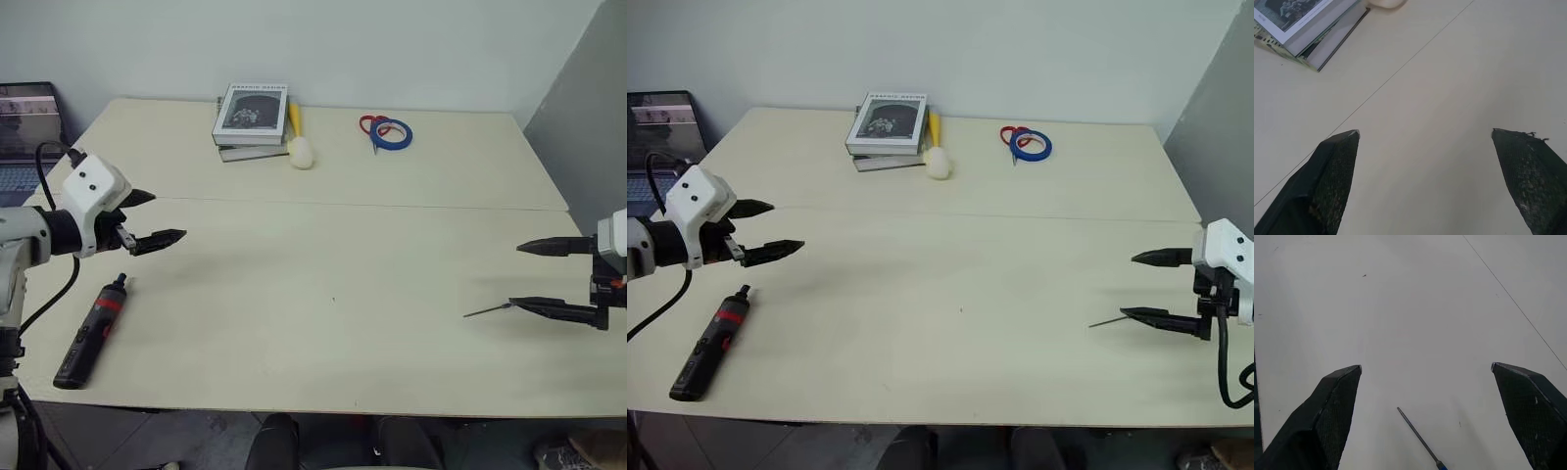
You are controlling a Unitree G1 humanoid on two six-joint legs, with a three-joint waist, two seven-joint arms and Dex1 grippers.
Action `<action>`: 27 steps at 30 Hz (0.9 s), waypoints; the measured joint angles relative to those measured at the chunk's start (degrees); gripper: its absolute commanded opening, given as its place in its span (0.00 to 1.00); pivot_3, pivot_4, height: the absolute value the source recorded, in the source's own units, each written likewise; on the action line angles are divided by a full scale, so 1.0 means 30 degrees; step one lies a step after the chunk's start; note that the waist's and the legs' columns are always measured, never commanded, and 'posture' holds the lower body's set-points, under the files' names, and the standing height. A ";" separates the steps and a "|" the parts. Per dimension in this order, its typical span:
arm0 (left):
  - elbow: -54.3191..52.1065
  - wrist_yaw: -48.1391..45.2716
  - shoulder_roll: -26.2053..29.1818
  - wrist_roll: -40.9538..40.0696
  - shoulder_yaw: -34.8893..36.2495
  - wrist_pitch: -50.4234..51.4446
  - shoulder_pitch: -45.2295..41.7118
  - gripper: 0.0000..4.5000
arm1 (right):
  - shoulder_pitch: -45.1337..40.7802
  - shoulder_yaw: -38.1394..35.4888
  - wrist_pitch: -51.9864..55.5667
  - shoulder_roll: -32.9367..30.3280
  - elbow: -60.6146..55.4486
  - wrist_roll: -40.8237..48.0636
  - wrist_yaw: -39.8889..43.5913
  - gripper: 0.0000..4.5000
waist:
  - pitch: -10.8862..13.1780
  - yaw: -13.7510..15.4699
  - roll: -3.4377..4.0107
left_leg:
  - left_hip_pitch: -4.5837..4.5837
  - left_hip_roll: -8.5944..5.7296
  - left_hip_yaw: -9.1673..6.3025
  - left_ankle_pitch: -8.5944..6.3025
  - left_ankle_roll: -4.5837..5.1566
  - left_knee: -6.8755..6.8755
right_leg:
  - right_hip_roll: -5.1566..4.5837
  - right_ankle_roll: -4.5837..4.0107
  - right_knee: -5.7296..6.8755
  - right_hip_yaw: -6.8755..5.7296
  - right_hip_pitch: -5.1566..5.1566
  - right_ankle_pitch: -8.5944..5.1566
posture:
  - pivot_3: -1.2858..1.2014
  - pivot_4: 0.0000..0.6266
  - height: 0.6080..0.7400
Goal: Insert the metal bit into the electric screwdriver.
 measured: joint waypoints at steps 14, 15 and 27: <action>-0.0563 0.0282 0.0001 -0.0032 0.0026 0.0448 0.0058 1.00 | -0.0032 0.0304 -0.0226 0.0063 -0.0012 0.0011 -0.0068 0.99 | 0.0000 0.0002 0.0000 | 0.0002 0.0000 0.0000 0.0000 0.0000 0.0000 | 0.0000 0.0000 0.0000 0.0000 0.0000 0.0000 | 0.52 0.24 1.00; -0.0707 0.0367 -0.0001 -0.0073 0.0031 0.0536 0.0166 1.00 | -0.0051 0.0364 -0.0225 0.0087 -0.0024 0.0020 -0.0094 0.99 | 0.0000 0.0000 0.0000 | 0.0001 0.0000 0.0000 0.0000 0.0000 -0.0001 | 0.0001 0.0000 -0.0001 0.0000 0.0000 0.0000 | 0.52 0.24 1.00; -0.4415 0.3613 -0.0434 -0.0199 0.1886 0.3703 0.3168 1.00 | -0.2667 0.2287 0.0279 0.0831 -0.0089 0.0307 -0.0652 0.99 | 0.0003 -0.0086 -0.0005 | 0.0001 0.0001 -0.0005 -0.0001 0.0000 -0.0005 | 0.0000 0.0001 -0.0006 0.0000 -0.0005 0.0001 | 0.52 0.24 1.00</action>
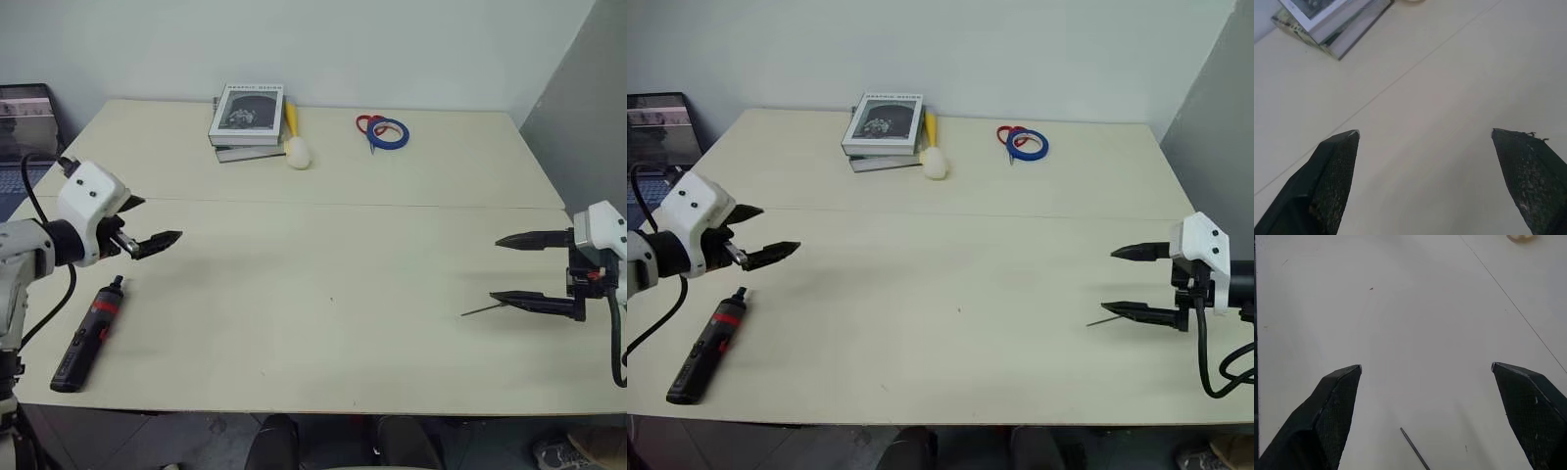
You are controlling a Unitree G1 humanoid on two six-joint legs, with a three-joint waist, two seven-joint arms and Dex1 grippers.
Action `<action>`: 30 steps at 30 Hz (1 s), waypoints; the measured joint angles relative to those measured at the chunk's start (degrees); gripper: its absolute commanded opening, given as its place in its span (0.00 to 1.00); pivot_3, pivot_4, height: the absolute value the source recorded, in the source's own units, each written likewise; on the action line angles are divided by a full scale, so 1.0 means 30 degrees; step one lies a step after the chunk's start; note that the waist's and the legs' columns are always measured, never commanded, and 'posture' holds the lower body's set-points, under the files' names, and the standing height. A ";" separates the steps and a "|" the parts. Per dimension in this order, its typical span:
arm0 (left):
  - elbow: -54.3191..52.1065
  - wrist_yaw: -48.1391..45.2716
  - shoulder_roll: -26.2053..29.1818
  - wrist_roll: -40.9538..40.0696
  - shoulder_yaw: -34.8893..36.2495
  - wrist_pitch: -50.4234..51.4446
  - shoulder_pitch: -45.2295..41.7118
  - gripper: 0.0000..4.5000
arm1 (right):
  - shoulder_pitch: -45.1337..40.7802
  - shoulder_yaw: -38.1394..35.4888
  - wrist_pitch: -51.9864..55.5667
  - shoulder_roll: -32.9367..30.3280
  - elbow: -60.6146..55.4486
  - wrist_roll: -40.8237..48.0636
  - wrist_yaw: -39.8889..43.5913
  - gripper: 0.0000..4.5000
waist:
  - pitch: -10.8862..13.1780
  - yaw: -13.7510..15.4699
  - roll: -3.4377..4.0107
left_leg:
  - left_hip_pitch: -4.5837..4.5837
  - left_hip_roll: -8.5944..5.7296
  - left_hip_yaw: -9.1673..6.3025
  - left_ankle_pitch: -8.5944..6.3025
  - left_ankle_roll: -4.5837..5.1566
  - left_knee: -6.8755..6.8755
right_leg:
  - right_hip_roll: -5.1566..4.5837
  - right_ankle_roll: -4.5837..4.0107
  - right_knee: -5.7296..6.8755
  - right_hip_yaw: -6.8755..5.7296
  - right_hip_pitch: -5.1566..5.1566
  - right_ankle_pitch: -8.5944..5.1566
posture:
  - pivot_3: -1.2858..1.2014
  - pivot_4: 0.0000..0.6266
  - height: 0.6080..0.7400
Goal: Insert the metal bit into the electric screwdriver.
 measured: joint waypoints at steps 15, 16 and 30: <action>-0.3566 0.2621 0.0623 -0.0179 0.4724 1.0018 0.5451 1.00 | -0.4617 0.4928 -0.0100 0.2506 -0.0243 0.0219 0.0267 0.99 | 0.0014 -0.0277 -0.0019 | 0.0008 0.0000 -0.0016 0.0000 -0.0001 -0.0005 | -0.0002 -0.0103 0.0011 -0.0011 -0.0011 -0.0059 | 0.52 0.24 1.00; -0.3205 0.2608 0.0802 -0.0183 0.4719 1.0242 0.5394 1.00 | -0.5327 0.5371 -0.0068 0.2868 0.0041 0.0132 0.0341 0.99 | 0.0014 -0.0326 -0.0019 | 0.0014 0.0001 -0.0014 0.0000 -0.0001 -0.0003 | -0.0001 -0.0104 0.0015 -0.0010 -0.0017 -0.0058 | 0.52 0.24 1.00; 0.2035 0.2920 0.1941 -0.0848 -0.0229 1.3866 0.0184 1.00 | -1.1628 1.0065 0.0747 0.6142 0.1645 0.0225 0.3685 0.99 | 0.0018 -0.0305 -0.0037 | -0.0049 0.0003 -0.0033 -0.0003 -0.0005 -0.0038 | 0.0007 -0.0058 0.0014 -0.0032 -0.0082 0.0006 | 0.52 0.24 1.00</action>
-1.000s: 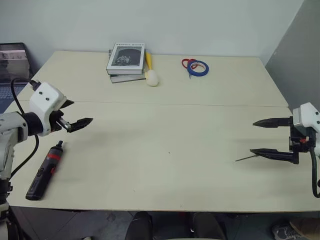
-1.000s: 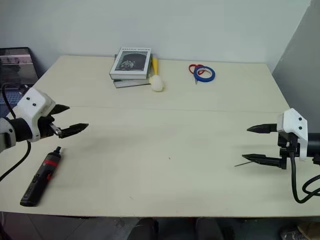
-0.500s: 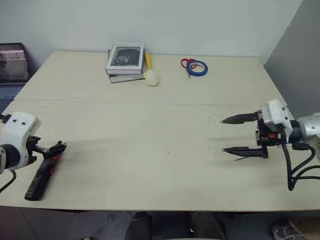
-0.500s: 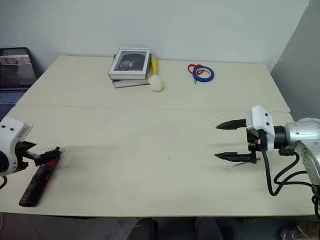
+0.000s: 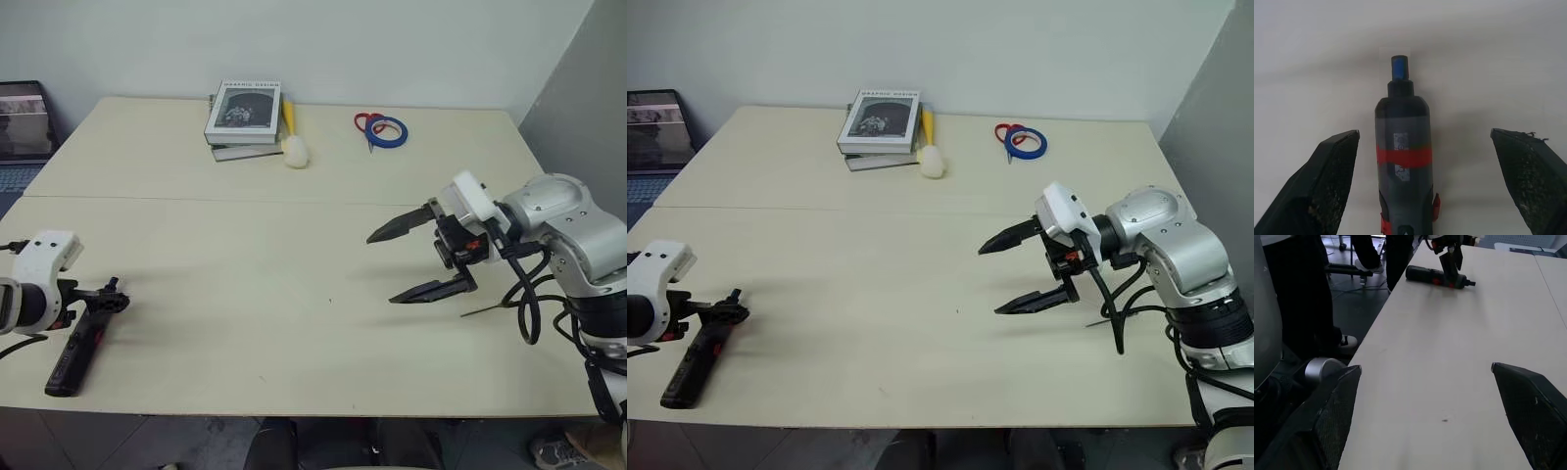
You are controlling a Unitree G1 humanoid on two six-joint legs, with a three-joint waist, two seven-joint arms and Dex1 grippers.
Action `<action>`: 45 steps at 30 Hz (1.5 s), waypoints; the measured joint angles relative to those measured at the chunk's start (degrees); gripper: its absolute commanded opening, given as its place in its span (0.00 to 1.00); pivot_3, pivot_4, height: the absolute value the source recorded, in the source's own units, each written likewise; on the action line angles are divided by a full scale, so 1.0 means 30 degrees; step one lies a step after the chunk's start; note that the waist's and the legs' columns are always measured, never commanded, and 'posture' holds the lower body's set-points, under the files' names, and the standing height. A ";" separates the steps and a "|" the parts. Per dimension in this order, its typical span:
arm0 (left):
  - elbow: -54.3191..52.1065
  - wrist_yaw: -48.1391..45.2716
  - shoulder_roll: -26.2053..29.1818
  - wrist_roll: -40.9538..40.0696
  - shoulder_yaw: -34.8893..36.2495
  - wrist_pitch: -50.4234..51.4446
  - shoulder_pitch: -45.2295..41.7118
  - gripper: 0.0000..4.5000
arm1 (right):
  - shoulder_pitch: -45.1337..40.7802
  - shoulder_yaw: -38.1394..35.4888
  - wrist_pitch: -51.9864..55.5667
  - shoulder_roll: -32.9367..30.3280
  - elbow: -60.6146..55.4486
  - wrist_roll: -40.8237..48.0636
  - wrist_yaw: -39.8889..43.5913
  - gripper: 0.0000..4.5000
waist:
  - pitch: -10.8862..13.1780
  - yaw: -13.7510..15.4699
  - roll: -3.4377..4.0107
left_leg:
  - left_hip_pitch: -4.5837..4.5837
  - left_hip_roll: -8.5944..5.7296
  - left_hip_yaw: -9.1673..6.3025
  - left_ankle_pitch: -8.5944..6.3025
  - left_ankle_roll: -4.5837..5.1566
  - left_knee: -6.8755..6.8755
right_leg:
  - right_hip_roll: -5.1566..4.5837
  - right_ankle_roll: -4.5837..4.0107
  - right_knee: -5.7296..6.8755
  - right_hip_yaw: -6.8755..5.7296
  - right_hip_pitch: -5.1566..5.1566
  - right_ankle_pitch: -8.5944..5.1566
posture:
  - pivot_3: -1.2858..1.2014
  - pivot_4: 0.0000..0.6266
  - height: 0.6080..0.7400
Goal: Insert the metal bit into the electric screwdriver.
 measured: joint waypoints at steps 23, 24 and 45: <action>0.9127 -0.1275 -0.0341 0.1742 -0.7323 -0.1165 -0.7941 1.00 | -0.0907 0.0807 -0.1321 0.1272 0.0967 -0.1224 0.0249 0.99 | -0.0006 -0.0045 -0.0009 | 0.0003 -0.0001 -0.0008 0.0002 -0.0001 0.0008 | 0.0011 0.0025 0.0034 0.0001 -0.0007 -0.0004 | 0.52 0.24 1.00; 0.9332 -0.1395 -0.0406 0.1798 -0.7504 -0.1268 -0.8024 1.00 | -0.0907 0.0807 -0.1316 0.1278 0.0930 -0.1224 0.0248 0.99 | -0.0006 -0.0044 -0.0009 | 0.0003 -0.0001 -0.0007 0.0002 -0.0001 0.0009 | 0.0011 0.0026 0.0035 0.0001 -0.0007 -0.0005 | 0.52 0.24 1.00; 0.9379 -0.2429 -0.0531 0.2327 -0.8059 -0.1195 -0.7826 0.89 | -0.0544 0.0799 -0.1245 0.1220 0.0270 -0.1224 0.0201 1.00 | -0.0007 -0.0041 -0.0009 | 0.0008 -0.0001 -0.0008 0.0003 0.0000 0.0011 | 0.0011 0.0031 0.0042 0.0003 -0.0005 -0.0007 | 0.52 0.24 1.00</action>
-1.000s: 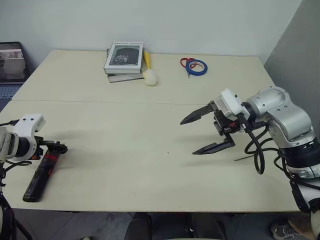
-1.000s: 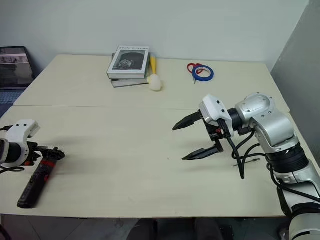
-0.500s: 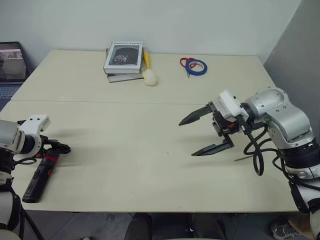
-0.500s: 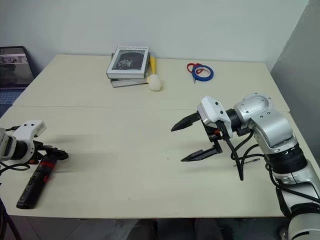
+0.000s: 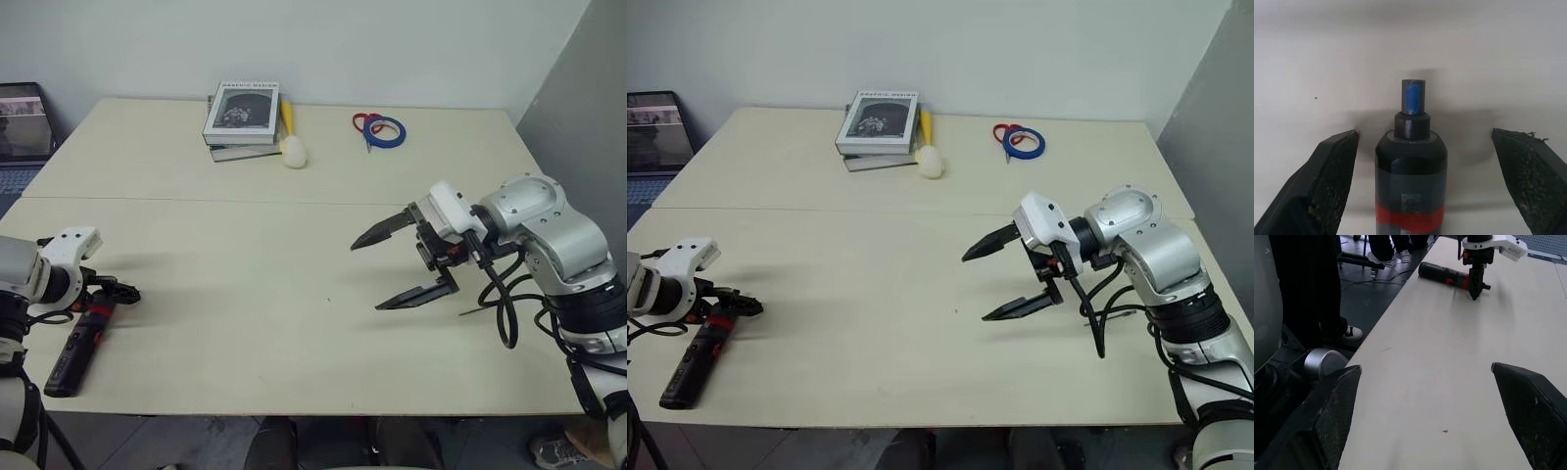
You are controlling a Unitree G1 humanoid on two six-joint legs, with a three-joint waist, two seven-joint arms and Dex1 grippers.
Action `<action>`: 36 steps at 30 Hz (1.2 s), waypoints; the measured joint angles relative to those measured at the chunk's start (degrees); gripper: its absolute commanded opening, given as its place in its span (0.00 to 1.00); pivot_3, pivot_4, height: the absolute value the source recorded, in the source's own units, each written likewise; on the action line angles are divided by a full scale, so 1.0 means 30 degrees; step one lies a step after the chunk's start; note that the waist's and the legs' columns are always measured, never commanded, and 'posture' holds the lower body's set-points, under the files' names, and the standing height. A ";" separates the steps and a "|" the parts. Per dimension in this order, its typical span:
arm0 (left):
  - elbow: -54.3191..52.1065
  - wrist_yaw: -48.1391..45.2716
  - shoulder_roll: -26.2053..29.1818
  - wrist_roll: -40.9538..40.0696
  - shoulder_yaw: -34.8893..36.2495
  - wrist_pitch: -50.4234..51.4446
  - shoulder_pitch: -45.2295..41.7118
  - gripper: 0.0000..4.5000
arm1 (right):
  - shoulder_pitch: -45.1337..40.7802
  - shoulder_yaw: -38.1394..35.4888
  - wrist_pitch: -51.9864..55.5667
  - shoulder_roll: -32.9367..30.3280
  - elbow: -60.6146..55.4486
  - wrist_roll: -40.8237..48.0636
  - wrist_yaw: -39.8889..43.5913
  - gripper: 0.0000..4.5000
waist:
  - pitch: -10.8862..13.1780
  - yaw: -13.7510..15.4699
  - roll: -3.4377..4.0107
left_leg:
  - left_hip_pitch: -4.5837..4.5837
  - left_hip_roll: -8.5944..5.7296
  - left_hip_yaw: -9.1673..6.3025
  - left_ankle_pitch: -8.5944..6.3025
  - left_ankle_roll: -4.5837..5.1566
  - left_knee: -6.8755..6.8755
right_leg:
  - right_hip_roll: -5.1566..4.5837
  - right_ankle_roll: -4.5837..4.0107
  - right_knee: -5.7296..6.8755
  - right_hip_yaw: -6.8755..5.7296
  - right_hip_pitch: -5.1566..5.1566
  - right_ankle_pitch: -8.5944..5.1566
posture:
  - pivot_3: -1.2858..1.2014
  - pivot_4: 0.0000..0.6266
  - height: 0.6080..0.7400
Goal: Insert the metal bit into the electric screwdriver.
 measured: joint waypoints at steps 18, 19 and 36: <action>0.0174 -0.0403 0.0049 0.0267 0.0255 -0.0117 0.0312 0.36 | 0.0049 -0.0201 0.0522 0.0033 -0.0219 0.0183 -0.0067 1.00 | -0.0001 -0.0009 0.0010 | 0.0011 -0.0001 0.0006 0.0000 0.0000 0.0000 | -0.0002 0.0000 0.0000 0.0005 0.0005 0.0000 | 0.52 0.24 1.00; 0.0130 -0.0419 0.0060 0.0268 0.0263 -0.0154 0.0356 0.36 | 0.0046 -0.0316 0.0668 0.0079 -0.0219 0.0423 -0.0070 1.00 | 0.0000 -0.0008 0.0011 | 0.0011 -0.0001 0.0006 0.0000 0.0000 -0.0001 | -0.0002 0.0001 -0.0001 0.0006 0.0005 0.0000 | 0.52 0.24 1.00; -0.0138 -0.0828 0.0057 0.0504 0.0428 -0.0824 0.0662 0.36 | 0.0051 -0.1275 0.1228 0.0472 -0.0343 0.1579 -0.0390 1.00 | 0.0001 0.0011 0.0014 | 0.0012 -0.0001 0.0005 0.0000 0.0001 -0.0001 | -0.0002 0.0001 0.0001 0.0005 0.0008 -0.0001 | 0.52 0.24 1.00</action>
